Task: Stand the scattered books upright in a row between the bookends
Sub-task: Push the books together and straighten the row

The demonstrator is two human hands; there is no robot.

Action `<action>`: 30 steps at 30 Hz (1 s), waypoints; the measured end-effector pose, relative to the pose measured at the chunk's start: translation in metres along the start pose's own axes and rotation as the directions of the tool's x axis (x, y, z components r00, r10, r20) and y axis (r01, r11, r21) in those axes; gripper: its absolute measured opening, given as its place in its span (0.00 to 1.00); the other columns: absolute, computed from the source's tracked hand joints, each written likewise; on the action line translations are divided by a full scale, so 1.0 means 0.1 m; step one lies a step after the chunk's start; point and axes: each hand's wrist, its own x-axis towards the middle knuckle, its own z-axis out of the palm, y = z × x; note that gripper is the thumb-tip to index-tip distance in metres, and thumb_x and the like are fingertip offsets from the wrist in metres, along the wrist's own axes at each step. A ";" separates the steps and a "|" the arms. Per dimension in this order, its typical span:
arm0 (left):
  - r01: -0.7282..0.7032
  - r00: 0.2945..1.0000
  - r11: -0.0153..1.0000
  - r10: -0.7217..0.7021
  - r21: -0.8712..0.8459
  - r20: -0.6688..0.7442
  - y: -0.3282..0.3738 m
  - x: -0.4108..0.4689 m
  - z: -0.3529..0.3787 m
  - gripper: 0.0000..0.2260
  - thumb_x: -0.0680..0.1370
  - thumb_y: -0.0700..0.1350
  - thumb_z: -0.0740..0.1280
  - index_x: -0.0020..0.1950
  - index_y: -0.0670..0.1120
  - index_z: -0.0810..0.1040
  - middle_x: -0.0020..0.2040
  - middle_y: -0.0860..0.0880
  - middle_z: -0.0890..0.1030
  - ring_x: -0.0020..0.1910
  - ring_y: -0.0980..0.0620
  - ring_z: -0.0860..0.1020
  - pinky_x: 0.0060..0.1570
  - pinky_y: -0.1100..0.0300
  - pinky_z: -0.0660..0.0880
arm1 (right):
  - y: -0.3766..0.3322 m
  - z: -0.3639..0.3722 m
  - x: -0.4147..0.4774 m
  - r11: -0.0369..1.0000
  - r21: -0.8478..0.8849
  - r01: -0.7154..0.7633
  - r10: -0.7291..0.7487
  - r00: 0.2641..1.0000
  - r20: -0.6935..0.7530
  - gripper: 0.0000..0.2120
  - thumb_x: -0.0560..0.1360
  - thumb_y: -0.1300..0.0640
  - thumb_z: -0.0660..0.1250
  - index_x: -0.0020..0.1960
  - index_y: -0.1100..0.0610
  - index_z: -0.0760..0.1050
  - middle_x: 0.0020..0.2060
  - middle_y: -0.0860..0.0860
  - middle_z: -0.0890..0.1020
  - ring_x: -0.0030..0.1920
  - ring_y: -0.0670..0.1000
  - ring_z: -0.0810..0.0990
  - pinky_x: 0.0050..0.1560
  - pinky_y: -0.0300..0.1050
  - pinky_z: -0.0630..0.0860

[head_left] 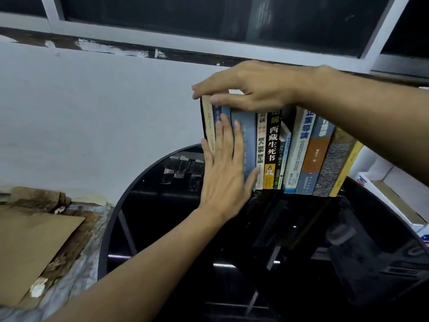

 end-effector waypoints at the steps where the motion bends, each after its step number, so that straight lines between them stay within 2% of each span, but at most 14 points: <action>1: 0.001 1.000 1.000 -0.001 0.001 -0.008 0.00 0.00 0.02 0.41 0.83 0.59 0.60 0.82 0.40 0.38 0.81 0.39 0.35 0.80 0.43 0.34 0.78 0.37 0.40 | 0.00 0.01 -0.01 1.000 -0.003 0.011 -0.011 1.000 -0.019 0.21 0.86 0.42 0.52 0.76 0.45 0.68 0.74 0.44 0.71 0.72 0.47 0.71 0.72 0.55 0.67; 7: -0.031 0.999 1.000 0.031 0.002 -0.033 0.03 0.05 0.12 0.40 0.83 0.58 0.60 0.81 0.38 0.40 0.81 0.38 0.36 0.80 0.44 0.34 0.78 0.38 0.37 | 0.04 0.06 -0.13 0.998 -0.036 0.043 -0.046 0.995 -0.090 0.19 0.85 0.47 0.55 0.73 0.51 0.72 0.69 0.48 0.78 0.67 0.53 0.76 0.67 0.57 0.71; 12: -0.039 0.999 0.999 0.038 -0.016 -0.033 0.08 0.06 0.18 0.40 0.83 0.56 0.61 0.82 0.39 0.40 0.81 0.38 0.36 0.80 0.44 0.34 0.77 0.38 0.36 | 0.08 0.10 -0.20 1.000 -0.008 0.005 -0.006 0.990 -0.142 0.19 0.85 0.45 0.57 0.71 0.49 0.75 0.68 0.44 0.79 0.66 0.48 0.78 0.66 0.52 0.73; 17: -0.008 0.998 0.999 0.005 -0.048 -0.058 0.05 0.00 0.11 0.40 0.83 0.55 0.61 0.81 0.40 0.38 0.80 0.40 0.33 0.80 0.46 0.32 0.75 0.39 0.30 | 0.07 0.14 -0.18 0.999 0.047 -0.026 0.034 0.982 -0.186 0.19 0.84 0.42 0.58 0.72 0.44 0.75 0.68 0.38 0.77 0.67 0.42 0.77 0.67 0.48 0.73; 20: -0.020 0.998 0.999 0.018 -0.049 -0.057 0.01 0.01 0.09 0.41 0.83 0.54 0.62 0.81 0.40 0.38 0.81 0.40 0.33 0.80 0.45 0.32 0.76 0.38 0.33 | 0.04 0.14 -0.14 0.996 0.067 -0.052 0.064 0.980 -0.191 0.20 0.82 0.39 0.57 0.70 0.42 0.76 0.67 0.36 0.77 0.66 0.41 0.77 0.66 0.49 0.74; 25: -0.032 0.998 0.997 0.028 -0.066 -0.064 0.04 0.05 0.14 0.41 0.83 0.55 0.62 0.80 0.40 0.36 0.80 0.39 0.34 0.80 0.45 0.32 0.78 0.44 0.33 | 0.02 0.13 -0.14 0.995 0.069 -0.069 0.082 0.974 -0.209 0.20 0.82 0.38 0.57 0.69 0.43 0.77 0.66 0.36 0.78 0.66 0.40 0.77 0.65 0.50 0.75; 30: -0.016 0.993 0.996 0.006 -0.084 -0.122 0.01 0.07 0.11 0.42 0.82 0.53 0.65 0.81 0.39 0.39 0.81 0.39 0.35 0.80 0.44 0.33 0.75 0.38 0.32 | 0.00 0.13 -0.14 0.997 0.037 -0.065 0.071 0.973 -0.222 0.18 0.82 0.40 0.58 0.67 0.44 0.78 0.64 0.37 0.80 0.63 0.44 0.79 0.60 0.53 0.76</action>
